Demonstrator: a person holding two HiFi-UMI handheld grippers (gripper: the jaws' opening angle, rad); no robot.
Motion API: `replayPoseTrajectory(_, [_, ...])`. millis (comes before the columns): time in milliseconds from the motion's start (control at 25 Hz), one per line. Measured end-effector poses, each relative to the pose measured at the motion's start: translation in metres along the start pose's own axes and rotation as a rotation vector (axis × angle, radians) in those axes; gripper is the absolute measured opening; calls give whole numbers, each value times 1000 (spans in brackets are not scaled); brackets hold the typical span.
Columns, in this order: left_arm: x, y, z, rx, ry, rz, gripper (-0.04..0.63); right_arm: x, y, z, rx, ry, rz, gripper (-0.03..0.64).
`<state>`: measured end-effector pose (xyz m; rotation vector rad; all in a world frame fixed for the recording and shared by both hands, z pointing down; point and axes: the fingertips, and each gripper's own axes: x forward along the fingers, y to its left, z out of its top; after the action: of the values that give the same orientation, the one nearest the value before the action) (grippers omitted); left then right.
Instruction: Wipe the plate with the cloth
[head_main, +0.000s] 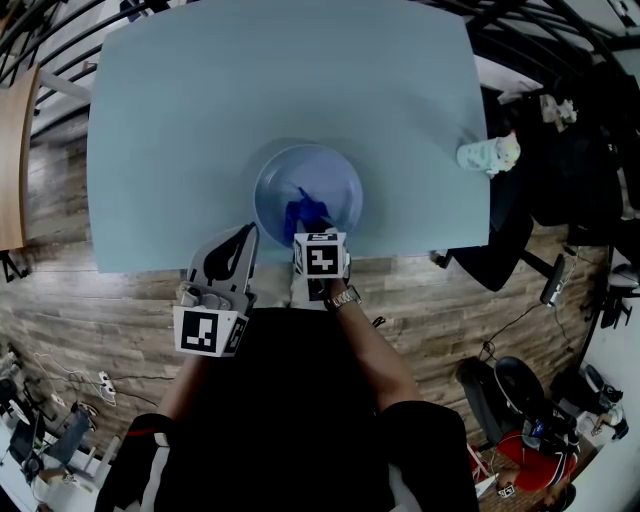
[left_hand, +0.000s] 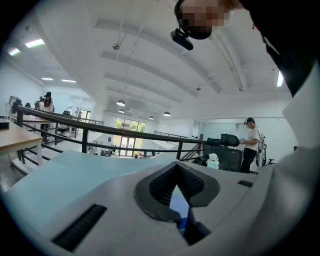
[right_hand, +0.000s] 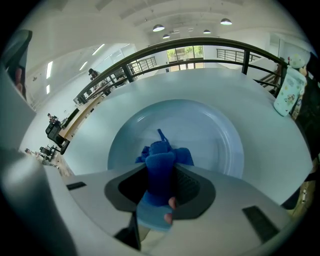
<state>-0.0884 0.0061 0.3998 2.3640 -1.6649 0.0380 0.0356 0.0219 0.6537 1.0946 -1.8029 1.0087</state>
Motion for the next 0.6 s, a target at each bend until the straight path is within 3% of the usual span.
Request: replayPoseTrajectory(600, [6,-1,1,-1,-5,-16,0,-10,-38,1,75,-10,-74,118])
